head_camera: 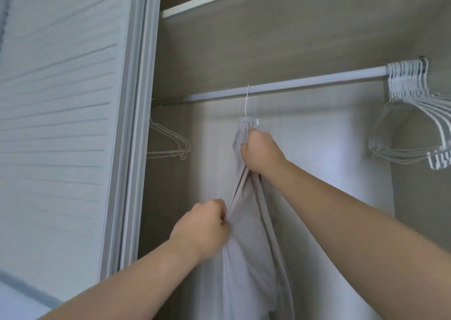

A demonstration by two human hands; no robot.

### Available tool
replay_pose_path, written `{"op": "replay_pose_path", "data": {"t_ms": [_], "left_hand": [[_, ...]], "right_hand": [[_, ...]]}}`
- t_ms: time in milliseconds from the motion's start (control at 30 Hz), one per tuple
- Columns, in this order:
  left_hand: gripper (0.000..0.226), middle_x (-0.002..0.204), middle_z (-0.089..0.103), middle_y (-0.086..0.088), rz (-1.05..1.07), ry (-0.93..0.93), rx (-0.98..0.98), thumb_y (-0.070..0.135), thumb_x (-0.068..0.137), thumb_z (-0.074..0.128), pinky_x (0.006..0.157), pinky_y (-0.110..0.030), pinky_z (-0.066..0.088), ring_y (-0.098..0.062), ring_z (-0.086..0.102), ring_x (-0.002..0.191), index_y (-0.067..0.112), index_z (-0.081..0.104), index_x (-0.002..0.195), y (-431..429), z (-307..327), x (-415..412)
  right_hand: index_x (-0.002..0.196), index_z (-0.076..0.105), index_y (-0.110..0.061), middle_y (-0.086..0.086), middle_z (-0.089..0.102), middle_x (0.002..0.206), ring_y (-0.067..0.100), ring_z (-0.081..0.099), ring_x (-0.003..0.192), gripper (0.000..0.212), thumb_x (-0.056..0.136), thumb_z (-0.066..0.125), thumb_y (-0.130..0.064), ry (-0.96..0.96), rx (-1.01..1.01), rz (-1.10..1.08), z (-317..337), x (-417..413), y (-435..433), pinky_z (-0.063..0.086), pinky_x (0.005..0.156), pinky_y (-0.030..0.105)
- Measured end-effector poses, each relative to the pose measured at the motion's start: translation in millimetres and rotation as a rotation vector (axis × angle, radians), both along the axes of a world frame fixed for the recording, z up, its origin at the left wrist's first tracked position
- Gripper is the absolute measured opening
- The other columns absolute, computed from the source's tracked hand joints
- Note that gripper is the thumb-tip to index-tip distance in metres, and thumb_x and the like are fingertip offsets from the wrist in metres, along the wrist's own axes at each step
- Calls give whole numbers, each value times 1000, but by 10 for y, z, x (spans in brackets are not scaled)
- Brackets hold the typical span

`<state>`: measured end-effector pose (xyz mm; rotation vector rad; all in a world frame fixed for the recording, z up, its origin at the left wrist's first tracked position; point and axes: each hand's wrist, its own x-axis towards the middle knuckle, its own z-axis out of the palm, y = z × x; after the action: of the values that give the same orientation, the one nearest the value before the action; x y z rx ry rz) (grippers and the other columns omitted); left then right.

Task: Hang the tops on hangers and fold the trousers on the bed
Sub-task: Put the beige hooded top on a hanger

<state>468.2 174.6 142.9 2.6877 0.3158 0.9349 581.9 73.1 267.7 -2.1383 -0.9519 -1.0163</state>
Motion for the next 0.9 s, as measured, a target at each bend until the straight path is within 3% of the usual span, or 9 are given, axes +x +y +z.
{"op": "replay_pose_path", "data": {"t_ms": [233,500,567,633,733,900], "left_hand": [[9,83,65,-1,107,-10,19,18,93,57,75,-43,59,-23,64,77,18,59,84,322,119,-172],[16,89,61,2,278,37,47,15,98,58,72,-29,52,-14,61,80,25,54,87,535,252,-82],[9,91,58,1,385,96,194,12,99,58,76,-33,56,-17,62,82,18,58,106,551,270,-44],[23,87,52,-1,526,164,448,9,97,59,76,-37,55,-22,60,82,12,54,120,564,283,-4],[23,90,57,-8,720,275,700,12,95,65,93,-46,46,-30,59,98,9,60,116,571,327,67],[15,97,63,-11,871,384,767,16,92,69,104,-50,34,-34,51,112,10,62,104,633,381,169]], "right_hand": [[119,56,2,27,61,119,40,61,108,27,99,46,-13,25,-20,109,88,166,661,45,81,34],[131,53,1,23,58,129,38,60,114,35,103,44,-18,92,-63,213,173,408,1492,47,85,35],[129,54,1,23,60,124,38,61,109,34,103,46,-20,91,-83,263,207,483,1672,46,80,35],[126,57,1,22,62,119,37,62,103,35,104,46,-24,102,-111,310,238,544,1816,45,75,33],[120,58,1,22,61,118,34,58,94,31,103,47,-23,94,-127,376,246,617,2024,43,73,34],[118,60,0,22,62,118,38,63,102,27,101,52,-19,105,-133,495,246,655,2359,51,81,38]]}}
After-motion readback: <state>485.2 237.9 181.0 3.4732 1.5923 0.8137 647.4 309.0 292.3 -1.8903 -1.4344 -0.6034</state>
